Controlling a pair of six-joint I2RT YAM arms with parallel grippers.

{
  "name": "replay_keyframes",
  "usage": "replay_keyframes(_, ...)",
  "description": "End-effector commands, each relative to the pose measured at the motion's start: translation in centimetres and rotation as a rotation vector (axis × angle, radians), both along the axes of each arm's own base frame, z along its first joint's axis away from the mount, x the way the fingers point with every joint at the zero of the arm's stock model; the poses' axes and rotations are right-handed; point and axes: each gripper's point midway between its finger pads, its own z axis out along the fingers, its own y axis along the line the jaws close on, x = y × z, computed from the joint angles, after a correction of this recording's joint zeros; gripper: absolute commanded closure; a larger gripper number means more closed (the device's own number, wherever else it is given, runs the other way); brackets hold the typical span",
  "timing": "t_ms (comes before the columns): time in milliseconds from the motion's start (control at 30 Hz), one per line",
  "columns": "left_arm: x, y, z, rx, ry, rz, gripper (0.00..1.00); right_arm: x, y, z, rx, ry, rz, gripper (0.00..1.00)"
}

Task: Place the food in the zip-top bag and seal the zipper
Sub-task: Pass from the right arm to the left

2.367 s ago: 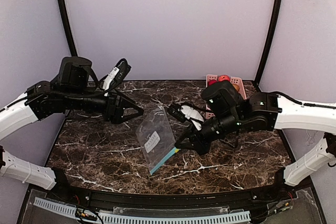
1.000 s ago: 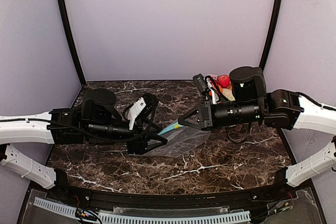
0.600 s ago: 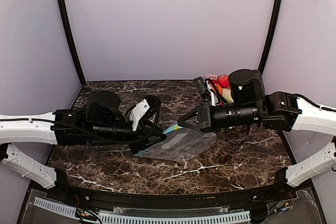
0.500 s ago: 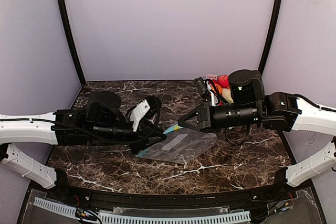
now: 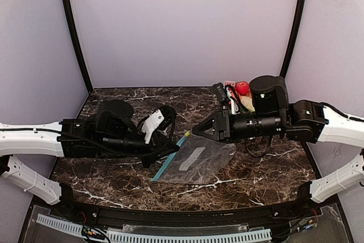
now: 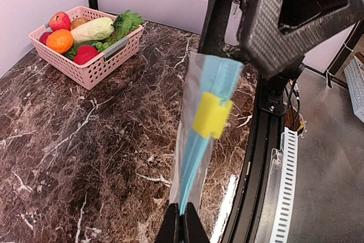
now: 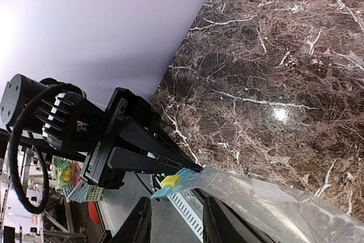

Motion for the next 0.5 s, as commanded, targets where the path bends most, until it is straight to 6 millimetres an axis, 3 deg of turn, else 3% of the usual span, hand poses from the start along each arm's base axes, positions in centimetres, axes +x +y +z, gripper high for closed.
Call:
replay_keyframes(0,-0.9,0.5,-0.1,-0.015,0.052,-0.004,0.99,0.4,-1.8,2.9,0.042,-0.135,-0.018,0.66)
replay_keyframes(100,-1.7,0.7,-0.6,-0.009,0.094,-0.037,0.99,0.1,-2.8,4.0,0.026,-0.258,0.019,0.61)
replay_keyframes(200,-3.1,0.9,-1.2,0.004,0.16,-0.097,0.99,-0.5,-3.4,3.8,-0.019,-0.353,0.081,0.57)
replay_keyframes(333,-4.6,1.0,-0.2,-0.03,0.21,-0.171,0.99,-2.1,-3.3,3.5,-0.054,-0.441,0.22,0.5)
replay_keyframes(467,-5.6,1.4,0.8,-0.064,0.241,-0.226,0.99,-3.4,-2.6,3.0,-0.067,-0.467,0.338,0.5)
